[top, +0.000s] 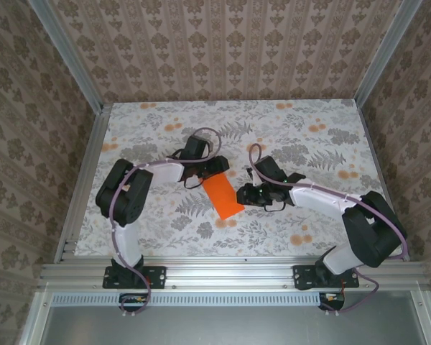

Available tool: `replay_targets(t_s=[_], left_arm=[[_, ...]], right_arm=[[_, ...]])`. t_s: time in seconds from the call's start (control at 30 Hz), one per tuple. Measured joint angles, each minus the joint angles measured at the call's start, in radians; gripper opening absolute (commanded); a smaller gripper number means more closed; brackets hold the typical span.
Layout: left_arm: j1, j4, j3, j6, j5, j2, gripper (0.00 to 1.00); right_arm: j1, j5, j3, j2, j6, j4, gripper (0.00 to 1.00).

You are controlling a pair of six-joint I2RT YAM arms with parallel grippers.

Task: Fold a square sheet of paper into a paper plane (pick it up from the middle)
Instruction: Fold the triangle a second time at the center of the table.

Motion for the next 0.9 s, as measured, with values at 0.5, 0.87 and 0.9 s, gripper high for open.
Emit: replay_targets(t_s=[0.5,0.87,0.9], left_arm=[[0.177,-0.144,-0.352,-0.034,-0.142,-0.414,0.84],[0.188,-0.205,-0.422,-0.04,-0.18,-0.524,0.95],[0.188,-0.205,-0.424,-0.039,-0.178,-0.526,0.95]], right_arm=[[0.124,0.232,0.529,0.475,-0.218,-0.179,0.39],[0.126,0.288,0.688,0.632,-0.193,-0.217,0.43],[0.126,0.296,0.689,0.632,-0.177,-0.22,0.43]])
